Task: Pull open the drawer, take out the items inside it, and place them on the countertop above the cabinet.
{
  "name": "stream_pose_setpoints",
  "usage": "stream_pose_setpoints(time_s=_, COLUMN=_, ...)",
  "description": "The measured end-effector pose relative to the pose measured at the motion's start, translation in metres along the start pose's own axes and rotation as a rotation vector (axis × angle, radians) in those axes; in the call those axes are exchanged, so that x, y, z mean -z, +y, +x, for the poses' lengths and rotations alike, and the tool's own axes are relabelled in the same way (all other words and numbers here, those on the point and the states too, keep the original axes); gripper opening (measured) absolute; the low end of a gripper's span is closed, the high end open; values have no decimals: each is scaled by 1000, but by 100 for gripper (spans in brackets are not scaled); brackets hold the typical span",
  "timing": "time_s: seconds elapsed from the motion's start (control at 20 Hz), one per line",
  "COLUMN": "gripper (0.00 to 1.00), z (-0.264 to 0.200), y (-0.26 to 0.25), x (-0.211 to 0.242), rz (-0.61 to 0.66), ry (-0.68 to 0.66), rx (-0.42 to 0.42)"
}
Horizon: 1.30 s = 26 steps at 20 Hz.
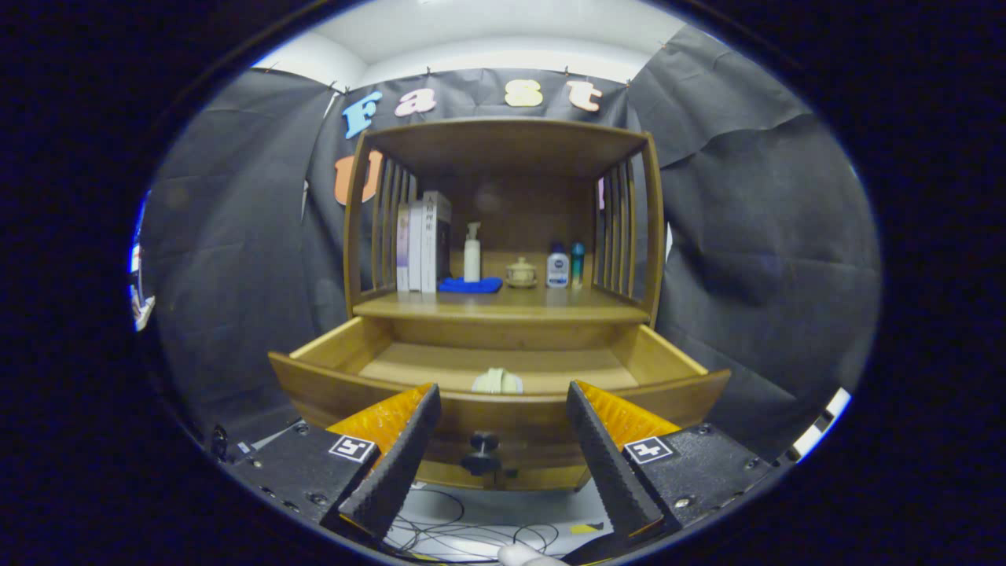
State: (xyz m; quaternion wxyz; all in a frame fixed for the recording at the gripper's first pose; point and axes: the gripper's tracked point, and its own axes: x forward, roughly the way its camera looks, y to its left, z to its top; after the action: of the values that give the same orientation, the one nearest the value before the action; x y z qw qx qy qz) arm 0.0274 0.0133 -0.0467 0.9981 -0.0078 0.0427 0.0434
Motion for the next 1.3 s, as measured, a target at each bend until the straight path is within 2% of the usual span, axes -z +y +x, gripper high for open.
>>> stream_pose_setpoints(time_s=0.1, gripper=100, z=3, y=1, x=-38, rz=10, ry=-40, rx=-23)
stream_pose_setpoints(time_s=0.25, gripper=100, z=21, y=-3, x=-82, rz=69, ry=-42, rx=-1)
stream_pose_setpoints(time_s=0.4, gripper=100, z=64, y=0, x=-110, rz=62, ry=40, rx=18)
stream_pose_setpoints(time_s=0.55, gripper=100, z=111, y=6, x=-113, rz=52, ry=194, rx=22)
stream_pose_setpoints(time_s=0.7, gripper=100, z=156, y=15, x=-95, rz=40, ry=352, rx=7)
stream_pose_setpoints(time_s=0.9, gripper=100, z=195, y=25, x=-46, rz=44, ry=589, rx=-9)
stream_pose_setpoints(time_s=1.1, gripper=100, z=212, y=27, x=8, rz=32, ry=794, rx=12)
stream_pose_setpoints(time_s=1.3, gripper=99, z=209, y=23, x=51, rz=57, ry=969, rx=38)
